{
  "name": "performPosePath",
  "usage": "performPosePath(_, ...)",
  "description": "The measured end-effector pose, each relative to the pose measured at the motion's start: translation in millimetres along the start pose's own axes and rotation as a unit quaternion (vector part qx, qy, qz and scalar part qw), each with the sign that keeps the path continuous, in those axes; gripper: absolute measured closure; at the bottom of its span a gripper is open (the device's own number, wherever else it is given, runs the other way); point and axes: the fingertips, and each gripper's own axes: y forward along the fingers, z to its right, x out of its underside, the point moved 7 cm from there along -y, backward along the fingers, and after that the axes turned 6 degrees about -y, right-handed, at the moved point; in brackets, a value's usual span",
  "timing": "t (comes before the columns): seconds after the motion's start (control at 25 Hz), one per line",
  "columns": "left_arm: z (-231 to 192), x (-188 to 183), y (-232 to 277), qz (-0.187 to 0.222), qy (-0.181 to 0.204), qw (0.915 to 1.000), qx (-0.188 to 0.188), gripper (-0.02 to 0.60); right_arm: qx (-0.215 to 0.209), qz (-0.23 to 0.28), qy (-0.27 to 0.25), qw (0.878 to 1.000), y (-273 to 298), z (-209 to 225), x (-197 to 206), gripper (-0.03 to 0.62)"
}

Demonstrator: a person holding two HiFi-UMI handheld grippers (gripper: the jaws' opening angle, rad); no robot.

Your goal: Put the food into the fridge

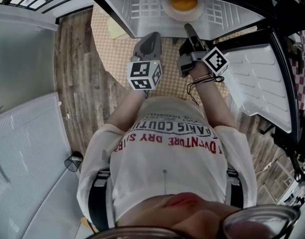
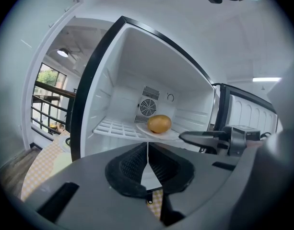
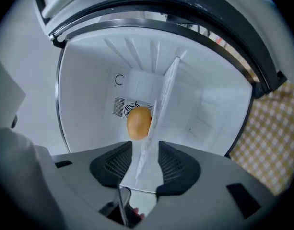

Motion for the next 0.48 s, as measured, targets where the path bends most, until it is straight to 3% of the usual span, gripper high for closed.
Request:
performPosePath(0.08, 2.5, -2.9, -2.2, 0.004, 0.002, 1.0000, 0.005, 0.554, 0.011, -0.014, -0.082, 0.996, -9.6, -0.2, -1.3, 0.536)
performPosePath(0.2, 5.8, -6.7, -6.6, 0.009, 0.006, 0.9999, 0.010, 0.554, 0.040, -0.034, -0.193, 0.980, -24.2, -5.5, -0.7, 0.560)
performPosePath(0.32, 10.2, -8.0, -10.7, 0.011, 0.009, 0.9998, 0.016, 0.554, 0.017, -0.045, -0.256, 0.965, -32.0, -18.4, 6.4, 0.563)
performPosePath(0.4, 13.0, -9.2, -13.1, 0.013, 0.013, 0.9996, 0.020, 0.554, 0.008, -0.055, -0.330, 0.942, -36.3, -28.5, 10.7, 0.568)
performPosePath(0.48, 15.5, -10.3, -16.4, 0.014, 0.018, 0.9995, 0.024, 0.554, 0.008, -0.060, -0.412, 0.909, -41.4, -38.2, 14.1, 0.568)
